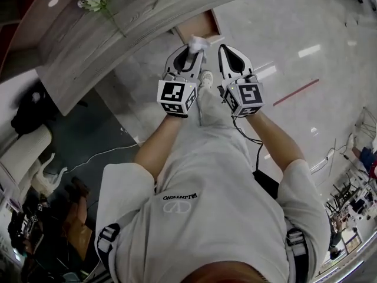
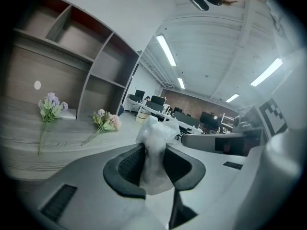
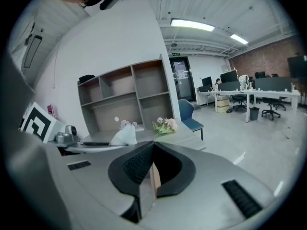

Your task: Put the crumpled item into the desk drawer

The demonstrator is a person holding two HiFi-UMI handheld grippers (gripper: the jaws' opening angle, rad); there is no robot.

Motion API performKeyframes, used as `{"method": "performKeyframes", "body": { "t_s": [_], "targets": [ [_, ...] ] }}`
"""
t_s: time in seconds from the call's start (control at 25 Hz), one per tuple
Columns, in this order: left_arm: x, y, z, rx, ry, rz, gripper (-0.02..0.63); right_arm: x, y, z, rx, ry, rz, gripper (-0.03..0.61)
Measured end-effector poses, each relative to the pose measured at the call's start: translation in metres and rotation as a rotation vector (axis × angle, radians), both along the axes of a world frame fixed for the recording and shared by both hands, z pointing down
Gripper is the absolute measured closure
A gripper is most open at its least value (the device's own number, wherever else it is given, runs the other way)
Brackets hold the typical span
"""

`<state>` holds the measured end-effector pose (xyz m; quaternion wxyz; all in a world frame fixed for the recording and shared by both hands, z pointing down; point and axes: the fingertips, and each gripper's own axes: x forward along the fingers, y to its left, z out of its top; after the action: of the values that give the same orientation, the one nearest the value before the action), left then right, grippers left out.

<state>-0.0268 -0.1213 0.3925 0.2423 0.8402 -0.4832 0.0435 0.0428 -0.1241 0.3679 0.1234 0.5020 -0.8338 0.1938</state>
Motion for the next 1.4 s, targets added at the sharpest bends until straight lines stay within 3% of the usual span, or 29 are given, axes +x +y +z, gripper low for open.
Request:
{"method": "performKeyframes", "body": {
  "t_s": [0.24, 0.56, 0.96, 1.4],
  "targets": [
    [-0.005, -0.028, 0.071, -0.063, -0.011, -0.076, 0.512, -0.008, -0.026, 0.083, -0.087, -0.019, -0.009, 0.580],
    [0.007, -0.050, 0.164, -0.122, -0.050, -0.074, 0.512, -0.006, -0.040, 0.174, -0.156, -0.021, -0.013, 0.580],
    [0.001, -0.063, 0.253, -0.204, -0.071, -0.115, 0.512, -0.007, -0.056, 0.254, -0.199, 0.014, -0.030, 0.580],
    [0.003, -0.072, 0.308, -0.237, -0.102, -0.096, 0.512, -0.014, -0.070, 0.309, -0.222, 0.013, -0.013, 0.580]
  ]
}}
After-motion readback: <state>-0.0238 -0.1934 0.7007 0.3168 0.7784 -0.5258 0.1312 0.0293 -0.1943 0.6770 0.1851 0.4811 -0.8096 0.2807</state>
